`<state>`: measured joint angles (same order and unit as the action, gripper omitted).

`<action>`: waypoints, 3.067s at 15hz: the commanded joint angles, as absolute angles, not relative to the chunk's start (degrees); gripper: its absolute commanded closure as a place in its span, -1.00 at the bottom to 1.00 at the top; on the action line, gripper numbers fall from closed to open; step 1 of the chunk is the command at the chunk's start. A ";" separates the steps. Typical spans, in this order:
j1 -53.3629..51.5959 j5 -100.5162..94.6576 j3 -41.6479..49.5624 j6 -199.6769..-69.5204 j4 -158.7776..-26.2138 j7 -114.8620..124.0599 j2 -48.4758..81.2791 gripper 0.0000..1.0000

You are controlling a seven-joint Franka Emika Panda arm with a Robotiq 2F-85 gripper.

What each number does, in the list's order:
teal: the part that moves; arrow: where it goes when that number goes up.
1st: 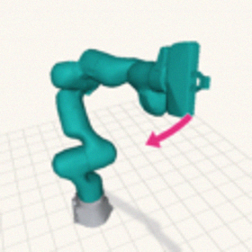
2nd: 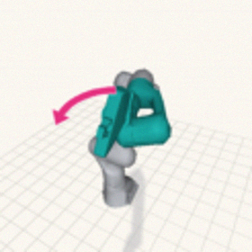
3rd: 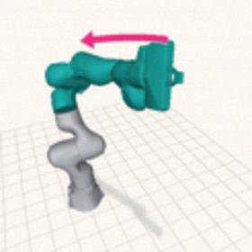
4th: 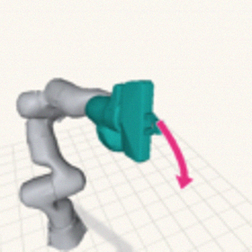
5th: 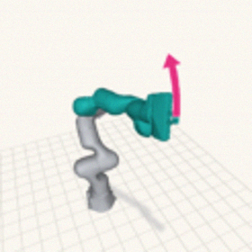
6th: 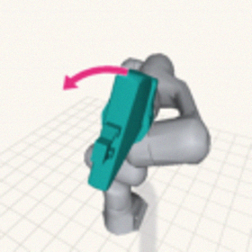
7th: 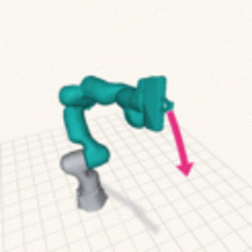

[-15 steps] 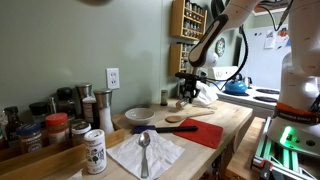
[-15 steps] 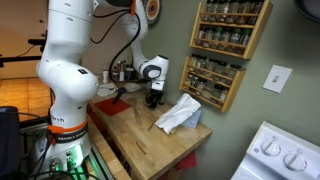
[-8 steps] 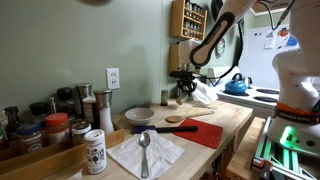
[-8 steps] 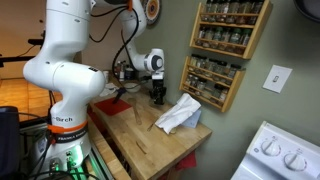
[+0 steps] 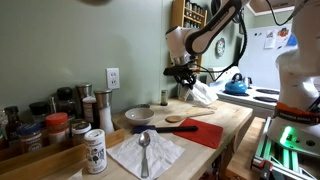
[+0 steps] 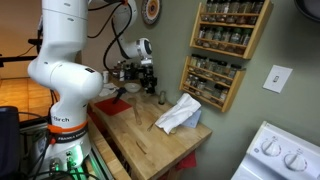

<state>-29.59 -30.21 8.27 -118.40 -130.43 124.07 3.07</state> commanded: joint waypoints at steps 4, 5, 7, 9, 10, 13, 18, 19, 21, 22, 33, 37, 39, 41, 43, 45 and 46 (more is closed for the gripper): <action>-21.97 -31.97 -0.06 -115.57 -128.66 124.12 4.67 0.41; -21.14 -33.14 -1.77 -114.47 -127.85 124.08 5.44 0.41; -20.49 -35.55 -4.83 -109.25 -125.40 123.96 7.71 0.41; -20.57 -37.40 -7.07 -104.19 -122.87 124.37 10.37 0.41; -20.87 -38.48 -7.92 -102.03 -121.49 124.93 11.81 0.41; -21.37 -41.15 -9.49 -99.74 -118.09 125.56 16.19 0.41; -22.59 -46.99 -9.48 -100.24 -113.64 129.55 22.18 0.41; -22.88 -48.40 -9.39 -100.30 -113.09 130.45 23.03 0.41; -23.17 -51.00 -9.44 -101.43 -112.43 131.61 24.37 0.41; -23.24 -52.28 -9.54 -102.14 -112.26 131.96 24.93 0.41; -23.76 -66.79 -11.24 -105.93 -114.66 133.94 27.38 0.41; -23.06 -71.73 -11.54 -109.50 -117.29 136.09 26.89 0.41; -22.65 -73.38 -11.91 -110.11 -118.12 136.27 26.46 0.41; -22.34 -74.57 -12.24 -110.74 -118.95 135.96 26.06 0.41; -22.00 -75.41 -12.65 -111.47 -119.77 135.81 25.48 0.22; -21.68 -76.31 -13.01 -112.04 -120.65 135.55 24.75 -0.01; -21.55 -76.64 -13.15 -112.31 -121.06 135.28 24.38 -0.22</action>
<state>-22.98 -74.46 -11.90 -109.95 -117.83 134.38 26.56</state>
